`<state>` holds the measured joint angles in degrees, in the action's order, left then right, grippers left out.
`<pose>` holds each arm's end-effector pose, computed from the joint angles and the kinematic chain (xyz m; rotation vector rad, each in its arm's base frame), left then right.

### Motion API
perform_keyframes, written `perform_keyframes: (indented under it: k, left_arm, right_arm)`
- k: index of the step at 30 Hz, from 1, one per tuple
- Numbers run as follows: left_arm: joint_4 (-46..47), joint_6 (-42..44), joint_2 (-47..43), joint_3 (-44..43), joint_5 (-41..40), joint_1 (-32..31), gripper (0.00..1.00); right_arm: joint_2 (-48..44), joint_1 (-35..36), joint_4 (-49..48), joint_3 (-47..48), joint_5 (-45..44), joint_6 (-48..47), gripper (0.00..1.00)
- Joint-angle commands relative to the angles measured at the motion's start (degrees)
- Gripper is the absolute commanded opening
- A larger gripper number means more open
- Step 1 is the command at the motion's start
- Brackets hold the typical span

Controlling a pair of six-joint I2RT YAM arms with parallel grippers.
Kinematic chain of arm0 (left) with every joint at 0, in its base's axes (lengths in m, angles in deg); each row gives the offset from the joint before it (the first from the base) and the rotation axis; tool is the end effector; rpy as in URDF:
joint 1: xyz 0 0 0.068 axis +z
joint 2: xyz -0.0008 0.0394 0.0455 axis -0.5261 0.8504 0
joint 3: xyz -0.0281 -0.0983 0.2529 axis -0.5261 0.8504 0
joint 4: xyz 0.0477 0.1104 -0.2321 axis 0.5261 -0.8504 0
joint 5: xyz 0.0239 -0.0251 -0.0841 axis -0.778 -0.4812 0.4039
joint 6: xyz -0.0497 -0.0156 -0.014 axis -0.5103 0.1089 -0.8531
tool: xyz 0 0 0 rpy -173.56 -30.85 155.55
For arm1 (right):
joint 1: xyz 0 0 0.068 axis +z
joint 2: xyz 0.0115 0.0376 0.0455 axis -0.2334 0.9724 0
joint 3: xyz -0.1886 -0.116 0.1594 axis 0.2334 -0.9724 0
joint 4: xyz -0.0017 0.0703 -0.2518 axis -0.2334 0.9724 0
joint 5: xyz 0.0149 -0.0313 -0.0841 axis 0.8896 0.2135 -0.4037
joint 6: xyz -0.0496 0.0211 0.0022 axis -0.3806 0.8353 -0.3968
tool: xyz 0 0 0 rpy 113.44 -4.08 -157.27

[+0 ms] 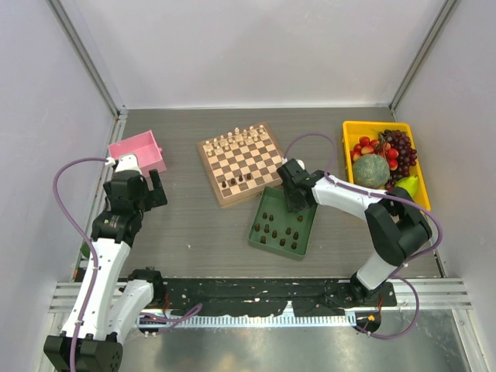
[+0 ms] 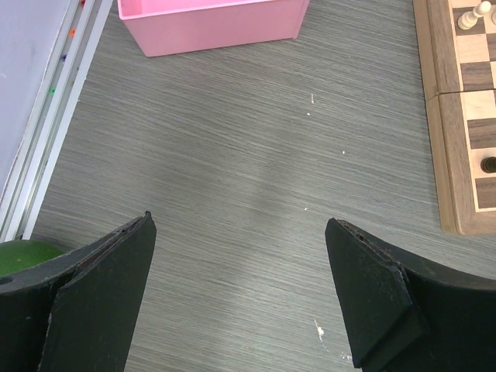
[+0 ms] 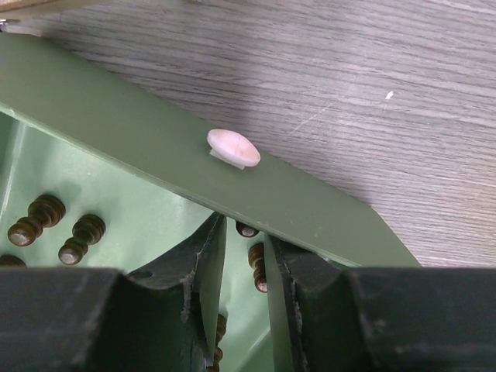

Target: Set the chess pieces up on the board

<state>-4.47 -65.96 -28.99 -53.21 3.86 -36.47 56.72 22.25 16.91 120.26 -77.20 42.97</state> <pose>0.1623 -0.0028 0.3006 -0.3803 2.1372 0.1254 0.2578 0.1757 0.1777 -0.2764 2.6729 -0.0079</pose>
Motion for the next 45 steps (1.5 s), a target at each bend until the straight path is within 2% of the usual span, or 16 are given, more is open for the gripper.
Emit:
perform_keyframes:
  k: [1,16,27,32,38,45]
  left_arm:
    - [1.44,0.50,0.11,-0.58,0.51,0.43,0.99]
    - [1.44,0.41,0.46,-0.58,0.69,0.42,0.99]
    - [1.53,0.50,0.38,-0.58,0.95,0.43,0.99]
    - [1.53,0.50,0.11,-0.58,1.21,0.43,0.99]
    - [1.61,0.50,-0.06,-0.58,1.22,0.43,0.99]
    - [1.79,0.50,0.03,-0.50,1.57,0.43,0.99]
  right_arm:
    - [0.88,-0.33,-2.53,2.68,-1.07,-0.05,0.31]
    - [-0.61,-0.33,-1.48,3.65,-1.16,-0.14,0.18]
    - [-9.22,0.29,1.69,5.93,5.52,0.48,0.18]
    - [-9.75,0.38,2.13,9.71,6.58,0.04,0.18]
    - [-3.70,0.38,2.57,19.81,6.40,-1.02,0.18]
    - [10.10,0.64,3.97,33.26,7.02,-2.77,0.19]
